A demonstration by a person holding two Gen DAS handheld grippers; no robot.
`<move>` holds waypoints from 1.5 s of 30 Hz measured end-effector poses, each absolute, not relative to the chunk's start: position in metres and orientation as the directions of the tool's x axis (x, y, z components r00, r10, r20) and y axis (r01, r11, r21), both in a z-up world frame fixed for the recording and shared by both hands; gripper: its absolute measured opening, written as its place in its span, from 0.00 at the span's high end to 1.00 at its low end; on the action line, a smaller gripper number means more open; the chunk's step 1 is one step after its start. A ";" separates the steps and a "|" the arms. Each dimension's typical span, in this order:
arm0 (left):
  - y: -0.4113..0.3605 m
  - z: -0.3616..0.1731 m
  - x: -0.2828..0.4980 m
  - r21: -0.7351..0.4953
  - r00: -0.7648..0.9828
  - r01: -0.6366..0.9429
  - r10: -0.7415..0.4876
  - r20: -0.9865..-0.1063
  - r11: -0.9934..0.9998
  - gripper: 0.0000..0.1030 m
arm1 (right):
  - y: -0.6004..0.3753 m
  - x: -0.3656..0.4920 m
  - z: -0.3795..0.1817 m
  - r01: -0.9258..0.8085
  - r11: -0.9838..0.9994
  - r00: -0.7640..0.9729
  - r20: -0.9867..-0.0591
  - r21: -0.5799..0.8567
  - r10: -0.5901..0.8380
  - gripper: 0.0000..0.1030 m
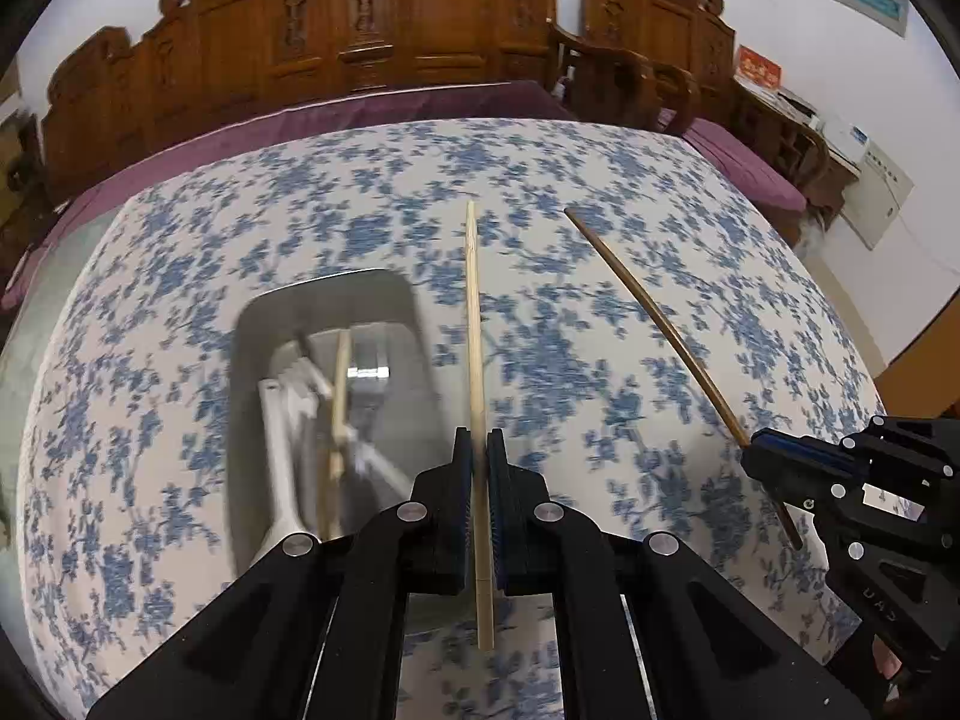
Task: Organize utensils
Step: 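Carry both chopsticks over the tray and lower them in, opening both tools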
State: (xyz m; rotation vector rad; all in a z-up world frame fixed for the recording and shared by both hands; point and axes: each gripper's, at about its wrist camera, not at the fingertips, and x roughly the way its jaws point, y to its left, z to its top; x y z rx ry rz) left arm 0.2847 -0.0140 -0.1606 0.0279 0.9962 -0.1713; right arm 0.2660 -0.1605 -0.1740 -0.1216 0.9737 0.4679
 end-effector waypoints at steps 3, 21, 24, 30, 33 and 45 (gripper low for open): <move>0.005 -0.161 0.284 -0.054 0.533 0.136 -0.119 -0.838 0.989 0.96 | -0.145 0.269 -0.173 -0.447 0.888 0.467 -0.817 0.114 0.339 0.95; 0.060 -0.199 0.294 -0.047 0.457 0.079 -0.078 -0.886 0.996 0.95 | -0.073 0.286 -0.177 -0.481 0.858 0.418 -0.813 0.181 0.406 0.95; 0.065 -0.199 0.293 -0.059 0.463 0.071 -0.086 -0.882 0.996 0.95 | -0.065 0.289 -0.180 -0.486 0.854 0.409 -0.815 0.187 0.411 0.95; 0.080 -0.189 0.285 -0.068 0.491 0.052 -0.085 -0.867 0.996 0.94 | -0.049 0.295 -0.188 -0.496 0.845 0.387 -0.821 0.198 0.420 0.95; 0.089 -0.185 0.281 -0.063 0.501 0.043 -0.076 -0.862 0.997 0.94 | -0.042 0.297 -0.195 -0.494 0.843 0.372 -0.825 0.212 0.426 0.95; 0.119 -0.171 0.268 -0.066 0.532 0.006 -0.059 -0.845 0.998 0.94 | -0.020 0.310 -0.218 -0.463 0.853 0.331 -0.846 0.241 0.419 0.95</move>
